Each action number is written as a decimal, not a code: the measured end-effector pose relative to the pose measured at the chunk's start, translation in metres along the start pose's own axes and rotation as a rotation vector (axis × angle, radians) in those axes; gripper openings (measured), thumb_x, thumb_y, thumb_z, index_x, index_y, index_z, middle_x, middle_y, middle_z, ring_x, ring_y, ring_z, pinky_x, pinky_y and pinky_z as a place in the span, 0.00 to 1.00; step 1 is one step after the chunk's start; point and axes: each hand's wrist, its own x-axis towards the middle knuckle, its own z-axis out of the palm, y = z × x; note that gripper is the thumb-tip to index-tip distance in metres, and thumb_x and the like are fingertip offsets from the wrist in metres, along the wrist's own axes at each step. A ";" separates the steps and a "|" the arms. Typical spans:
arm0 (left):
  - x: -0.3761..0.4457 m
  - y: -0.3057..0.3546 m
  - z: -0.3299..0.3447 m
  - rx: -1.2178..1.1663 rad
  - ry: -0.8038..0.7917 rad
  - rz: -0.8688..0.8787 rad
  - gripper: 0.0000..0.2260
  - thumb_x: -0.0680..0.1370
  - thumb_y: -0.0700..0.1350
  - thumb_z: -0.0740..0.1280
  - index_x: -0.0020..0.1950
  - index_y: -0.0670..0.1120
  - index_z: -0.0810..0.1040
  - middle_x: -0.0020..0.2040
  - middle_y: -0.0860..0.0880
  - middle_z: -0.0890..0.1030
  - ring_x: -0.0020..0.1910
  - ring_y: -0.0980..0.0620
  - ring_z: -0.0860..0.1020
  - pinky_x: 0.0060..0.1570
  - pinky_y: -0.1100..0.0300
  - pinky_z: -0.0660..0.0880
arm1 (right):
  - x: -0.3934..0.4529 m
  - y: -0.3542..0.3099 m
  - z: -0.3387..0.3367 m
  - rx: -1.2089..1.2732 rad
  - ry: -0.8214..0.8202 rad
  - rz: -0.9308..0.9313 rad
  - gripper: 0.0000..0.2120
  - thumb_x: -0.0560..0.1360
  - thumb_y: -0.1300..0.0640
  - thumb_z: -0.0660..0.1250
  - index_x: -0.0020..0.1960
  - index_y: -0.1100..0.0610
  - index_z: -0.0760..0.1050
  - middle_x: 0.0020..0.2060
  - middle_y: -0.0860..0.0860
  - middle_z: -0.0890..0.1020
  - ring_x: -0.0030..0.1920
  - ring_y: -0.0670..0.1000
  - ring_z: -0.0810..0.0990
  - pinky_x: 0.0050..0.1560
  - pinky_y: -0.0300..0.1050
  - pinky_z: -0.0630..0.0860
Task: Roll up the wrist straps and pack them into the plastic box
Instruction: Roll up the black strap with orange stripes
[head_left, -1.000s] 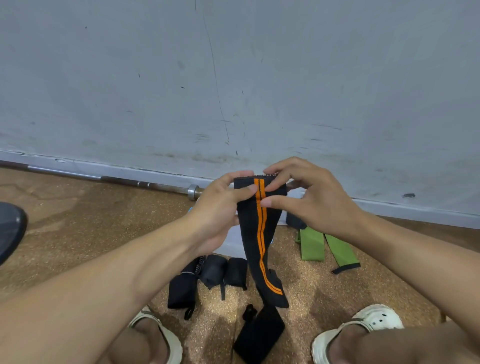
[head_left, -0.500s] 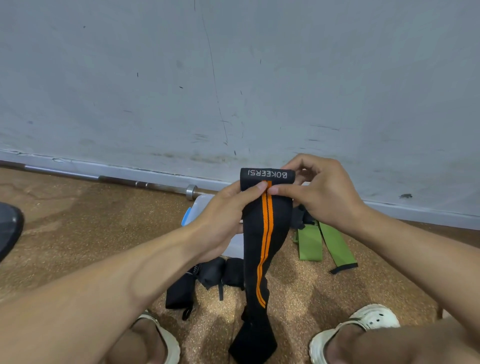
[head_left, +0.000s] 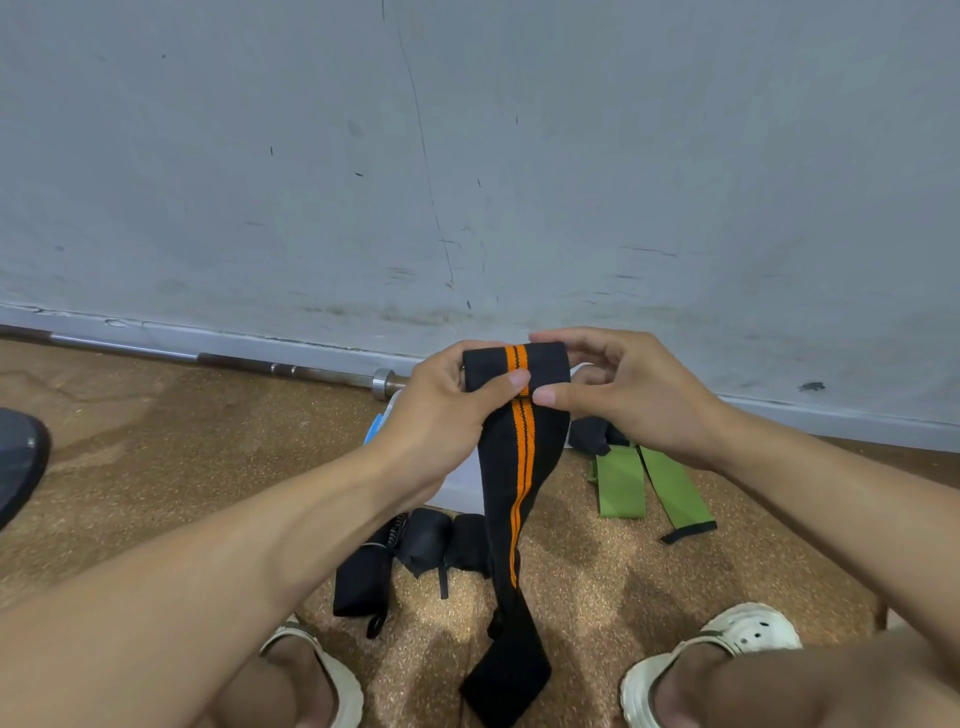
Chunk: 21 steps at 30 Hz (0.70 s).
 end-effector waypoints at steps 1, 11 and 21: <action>0.000 -0.001 0.001 0.009 0.009 0.003 0.12 0.80 0.42 0.71 0.63 0.44 0.79 0.53 0.44 0.86 0.54 0.46 0.85 0.56 0.50 0.82 | 0.000 0.001 0.000 0.001 0.000 -0.006 0.21 0.71 0.59 0.78 0.63 0.53 0.81 0.53 0.53 0.86 0.49 0.59 0.87 0.50 0.41 0.83; -0.004 0.000 0.006 -0.032 -0.175 -0.124 0.20 0.81 0.59 0.64 0.67 0.50 0.78 0.57 0.48 0.86 0.56 0.48 0.84 0.53 0.48 0.83 | 0.000 0.003 0.006 0.005 0.205 -0.181 0.09 0.72 0.65 0.78 0.47 0.55 0.82 0.39 0.61 0.86 0.38 0.63 0.85 0.38 0.51 0.84; 0.004 0.007 -0.006 -0.082 -0.073 -0.076 0.13 0.82 0.40 0.67 0.67 0.46 0.76 0.50 0.46 0.86 0.48 0.49 0.85 0.47 0.51 0.84 | 0.002 0.004 -0.003 0.158 -0.032 0.007 0.24 0.69 0.57 0.78 0.64 0.51 0.79 0.61 0.53 0.83 0.54 0.57 0.87 0.55 0.53 0.84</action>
